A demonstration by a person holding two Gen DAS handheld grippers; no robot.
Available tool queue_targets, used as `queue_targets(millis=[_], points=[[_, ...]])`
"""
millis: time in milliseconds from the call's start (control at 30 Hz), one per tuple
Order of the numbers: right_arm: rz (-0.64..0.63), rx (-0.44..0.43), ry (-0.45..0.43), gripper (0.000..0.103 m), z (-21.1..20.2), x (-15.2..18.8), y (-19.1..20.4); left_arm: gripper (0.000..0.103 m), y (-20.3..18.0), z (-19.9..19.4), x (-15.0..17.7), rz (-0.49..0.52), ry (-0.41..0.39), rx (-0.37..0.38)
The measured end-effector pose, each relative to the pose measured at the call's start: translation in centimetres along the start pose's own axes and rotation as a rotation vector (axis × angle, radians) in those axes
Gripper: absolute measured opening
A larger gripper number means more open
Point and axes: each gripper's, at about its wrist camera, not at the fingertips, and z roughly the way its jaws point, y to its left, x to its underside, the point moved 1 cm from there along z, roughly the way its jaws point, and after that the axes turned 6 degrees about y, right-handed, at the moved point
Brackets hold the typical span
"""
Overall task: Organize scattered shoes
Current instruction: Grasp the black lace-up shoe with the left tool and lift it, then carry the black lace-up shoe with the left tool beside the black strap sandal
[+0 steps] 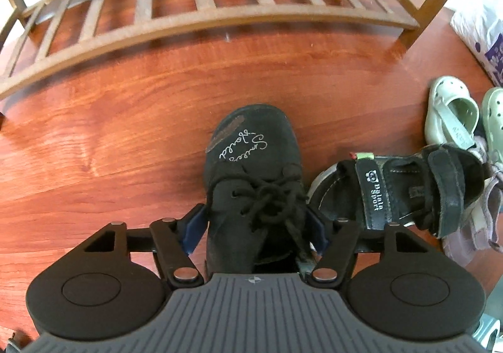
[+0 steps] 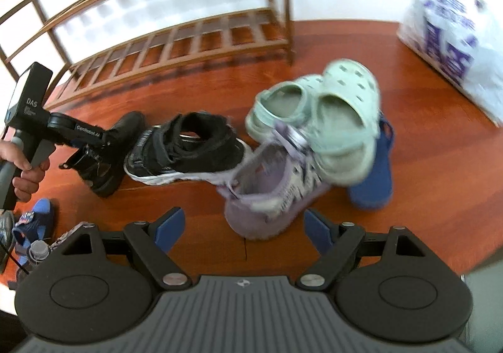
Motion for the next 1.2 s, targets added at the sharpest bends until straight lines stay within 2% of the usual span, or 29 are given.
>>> queue_targets(millis=[100, 167, 300, 400, 533, 700, 933, 1200], points=[[-0.11, -0.035, 0.015, 0.087, 1.0, -2.2, 0.9, 0.052, 0.2, -1.5, 0.4, 0.004, -0.031, 0.001], [-0.189, -0.048, 0.025, 0.087, 1.7, -3.7, 1.6, 0.05, 0.2, -2.1, 0.5, 0.01, -0.034, -0.004], [-0.317, -0.058, 0.041, 0.087, 3.2, -6.4, 2.8, 0.051, 0.9, -2.6, 0.8, -0.004, -0.033, 0.013], [-0.358, -0.059, 0.048, 0.087, 4.0, -7.6, 3.4, 0.054, 1.2, -2.7, 0.6, -0.026, -0.027, 0.02], [-0.37, -0.074, 0.05, 0.087, 4.5, -8.5, 4.2, 0.061, 1.1, -1.9, 0.3, -0.034, -0.004, 0.033], [-0.356, -0.089, 0.049, 0.087, 4.4, -7.7, 4.3, 0.071, 0.5, -0.4, 0.0, -0.024, 0.037, 0.019], [-0.279, -0.089, 0.055, 0.087, 3.7, -5.6, 2.8, 0.077, 0.1, 1.3, -0.3, -0.003, 0.089, 0.005], [-0.222, -0.064, 0.059, 0.087, 3.1, -3.9, 1.2, 0.08, 0.2, 2.5, -1.0, -0.001, 0.114, -0.006]])
